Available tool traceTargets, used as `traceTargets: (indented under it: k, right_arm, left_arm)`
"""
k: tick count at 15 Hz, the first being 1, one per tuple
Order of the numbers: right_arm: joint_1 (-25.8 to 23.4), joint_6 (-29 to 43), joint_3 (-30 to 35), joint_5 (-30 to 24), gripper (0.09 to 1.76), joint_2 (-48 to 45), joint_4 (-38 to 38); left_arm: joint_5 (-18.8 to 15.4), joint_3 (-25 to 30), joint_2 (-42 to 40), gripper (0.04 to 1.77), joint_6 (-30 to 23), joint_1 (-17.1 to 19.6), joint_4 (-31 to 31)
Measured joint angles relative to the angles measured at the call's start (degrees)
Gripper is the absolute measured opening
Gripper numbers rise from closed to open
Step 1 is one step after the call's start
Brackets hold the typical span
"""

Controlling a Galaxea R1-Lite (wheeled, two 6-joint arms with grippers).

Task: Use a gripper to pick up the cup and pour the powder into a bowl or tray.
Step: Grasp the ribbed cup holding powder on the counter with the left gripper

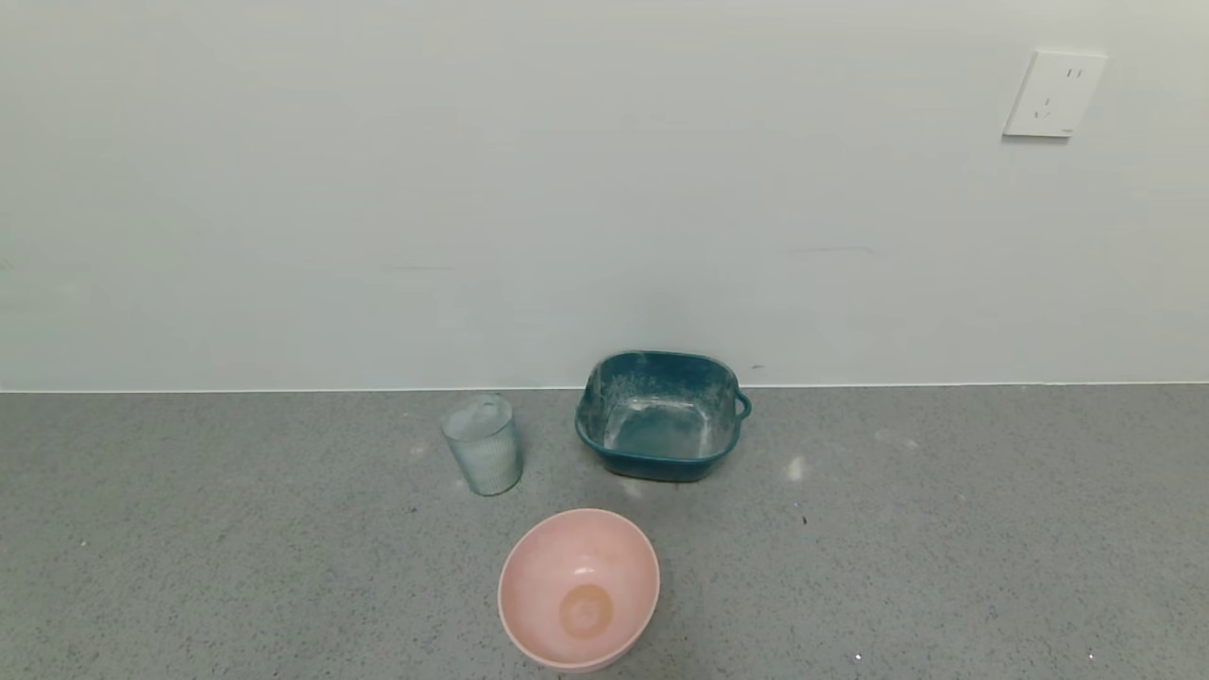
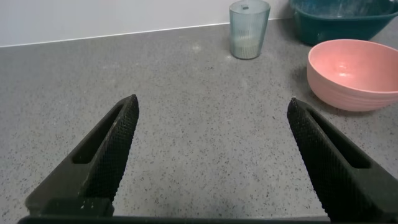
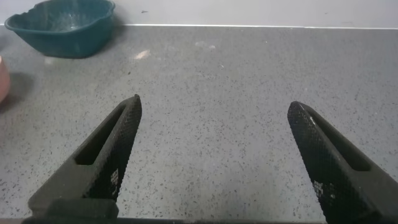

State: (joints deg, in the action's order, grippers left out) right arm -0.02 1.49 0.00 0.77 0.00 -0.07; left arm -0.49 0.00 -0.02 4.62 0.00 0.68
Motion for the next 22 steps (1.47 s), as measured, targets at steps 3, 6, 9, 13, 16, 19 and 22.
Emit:
traceTargets:
  k: [3, 6, 9, 13, 16, 19, 22]
  right_arm:
    - [0.02, 0.00, 0.00, -0.02, 1.71, 0.00, 0.00]
    - [0.02, -0.01, 0.00, 0.02, 1.71, 0.00, 0.00]
    - [0.02, 0.00, 0.00, 0.00, 1.71, 0.00, 0.00]
    - [0.02, 0.00, 0.00, 0.00, 1.71, 0.00, 0.00]
    - [0.02, 0.00, 0.00, 0.00, 1.71, 0.00, 0.00]
    - [0.02, 0.00, 0.00, 0.00, 1.71, 0.00, 0.00]
    - [0.02, 0.00, 0.00, 0.00, 1.71, 0.00, 0.00]
  left_arm:
    - [-0.41, -1.82, 0.00, 1.72, -0.07, 0.00, 0.79]
    - [-0.80, -6.47, 0.35, 1.72, -0.52, 0.00, 3.83]
    - [-0.55, -13.17, 3.90, 1.72, -0.60, 0.00, 5.99]
    - [0.78, -24.83, 14.76, 1.72, -0.63, -1.56, 5.90]
    - [1.17, -32.66, 25.82, 1.72, -0.68, -2.28, 5.84]
    - [1.15, -39.13, 38.36, 1.72, -0.71, -2.47, 5.77]
    - [0.59, -44.13, 51.51, 1.72, -0.57, -2.54, 5.68]
